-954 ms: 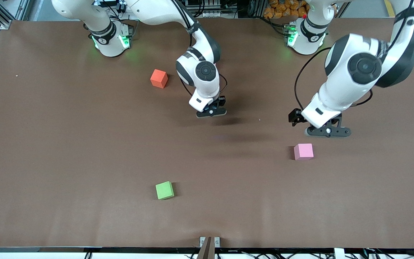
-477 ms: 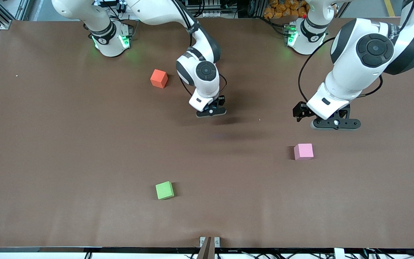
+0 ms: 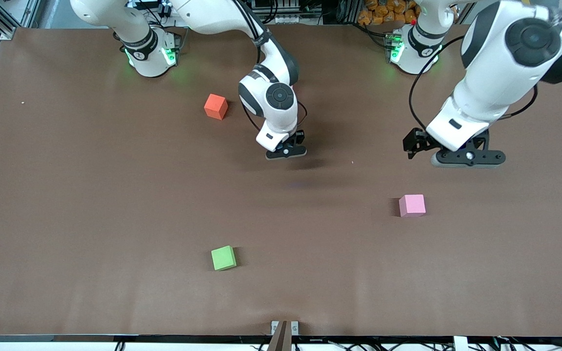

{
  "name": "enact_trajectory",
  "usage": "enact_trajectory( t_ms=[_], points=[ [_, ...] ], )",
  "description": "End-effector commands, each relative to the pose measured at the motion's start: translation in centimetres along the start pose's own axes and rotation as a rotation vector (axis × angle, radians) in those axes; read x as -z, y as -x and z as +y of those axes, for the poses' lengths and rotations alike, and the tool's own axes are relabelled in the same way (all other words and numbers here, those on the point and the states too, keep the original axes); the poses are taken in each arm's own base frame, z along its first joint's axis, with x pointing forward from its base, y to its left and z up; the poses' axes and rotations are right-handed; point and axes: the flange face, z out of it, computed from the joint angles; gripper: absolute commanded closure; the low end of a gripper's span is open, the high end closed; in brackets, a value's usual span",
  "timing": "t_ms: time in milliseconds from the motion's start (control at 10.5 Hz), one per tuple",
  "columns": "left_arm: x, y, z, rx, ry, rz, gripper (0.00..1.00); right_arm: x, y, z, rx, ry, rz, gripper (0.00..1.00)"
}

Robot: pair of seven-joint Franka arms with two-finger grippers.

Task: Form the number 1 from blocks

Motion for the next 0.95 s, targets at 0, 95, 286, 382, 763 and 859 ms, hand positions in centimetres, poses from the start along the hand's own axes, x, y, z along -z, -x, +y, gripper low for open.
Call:
enact_trajectory(
  t_ms=[0,95,286,382,763,859],
  points=[
    [3.1,1.0,-0.2,0.003,0.013,0.025,0.0,0.0,0.4,0.6,-0.01,0.02,0.002,0.4],
    [4.2,1.3,-1.2,0.02,0.001,0.035,0.0,0.0,0.2,0.8,-0.034,0.023,-0.001,0.0],
    [5.7,1.6,-4.6,0.072,-0.024,0.035,0.0,0.8,0.2,0.7,-0.076,0.018,-0.002,0.0],
    [6.0,1.8,-5.1,0.069,-0.031,0.023,0.0,2.3,-0.4,1.0,-0.086,0.002,0.009,0.0],
    [8.2,2.4,-11.3,0.104,-0.027,0.014,0.0,9.4,-7.7,9.3,-0.143,-0.047,0.082,0.0],
    [8.2,2.4,-12.5,0.121,-0.026,0.007,0.0,9.7,-9.9,13.0,-0.135,-0.045,0.083,0.0]
  ],
)
